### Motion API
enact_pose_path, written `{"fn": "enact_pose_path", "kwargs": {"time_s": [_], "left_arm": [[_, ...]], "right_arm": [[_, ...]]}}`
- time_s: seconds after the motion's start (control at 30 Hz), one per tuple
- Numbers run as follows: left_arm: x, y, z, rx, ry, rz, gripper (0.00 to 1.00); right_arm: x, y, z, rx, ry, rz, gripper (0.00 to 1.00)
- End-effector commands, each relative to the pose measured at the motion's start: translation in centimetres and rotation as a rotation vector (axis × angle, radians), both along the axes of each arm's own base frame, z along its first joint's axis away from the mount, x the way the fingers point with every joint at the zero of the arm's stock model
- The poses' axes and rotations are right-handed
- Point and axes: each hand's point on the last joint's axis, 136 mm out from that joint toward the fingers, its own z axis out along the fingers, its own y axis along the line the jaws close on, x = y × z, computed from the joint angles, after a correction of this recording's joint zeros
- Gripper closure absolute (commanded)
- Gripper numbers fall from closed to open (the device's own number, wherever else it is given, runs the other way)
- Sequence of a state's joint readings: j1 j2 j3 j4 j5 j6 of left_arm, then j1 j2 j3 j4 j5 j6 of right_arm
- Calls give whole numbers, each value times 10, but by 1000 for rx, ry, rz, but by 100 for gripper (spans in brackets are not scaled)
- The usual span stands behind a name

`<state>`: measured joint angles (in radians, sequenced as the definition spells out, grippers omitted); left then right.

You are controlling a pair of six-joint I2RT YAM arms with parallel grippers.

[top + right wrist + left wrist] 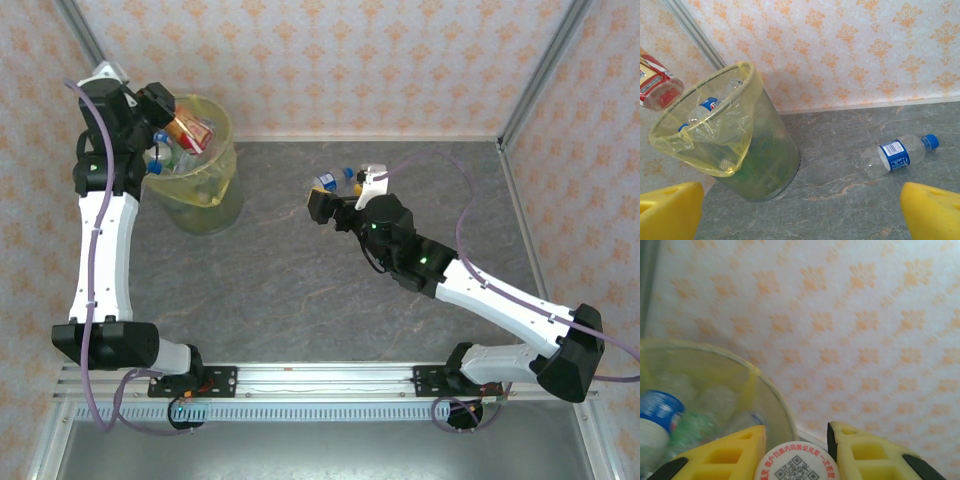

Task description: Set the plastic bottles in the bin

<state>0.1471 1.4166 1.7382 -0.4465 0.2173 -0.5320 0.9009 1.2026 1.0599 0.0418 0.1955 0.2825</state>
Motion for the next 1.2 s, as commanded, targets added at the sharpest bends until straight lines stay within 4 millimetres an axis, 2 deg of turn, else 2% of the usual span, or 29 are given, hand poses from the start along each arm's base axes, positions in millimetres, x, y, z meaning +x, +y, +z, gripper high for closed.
{"fn": "enact_pose_path", "kwargs": {"time_s": [0.0,0.27,0.43,0.57,0.7,0.9,1.03,1.17], "left_arm": [[-4,31,11,136,20,147,71],[25,60,-19,262,152,239,71],[44,65,-35,265,237,232,71],[52,69,-56,274,334,232,71],[52,71,-69,277,400,229,71],[45,59,-70,241,389,174,71],[40,47,-81,210,409,114,71],[33,47,-94,210,433,119,71]], "right_arm": [[-1,-3,6,6,-30,-11,0],[2,-3,11,-1,-49,-20,0],[6,-1,10,-22,-50,-30,0],[9,-1,9,-41,-56,-44,0],[12,1,7,-51,-54,-48,0],[16,4,2,-62,-49,-49,0],[17,6,-1,-60,-45,-44,0],[16,7,-2,-58,-42,-38,0]]}}
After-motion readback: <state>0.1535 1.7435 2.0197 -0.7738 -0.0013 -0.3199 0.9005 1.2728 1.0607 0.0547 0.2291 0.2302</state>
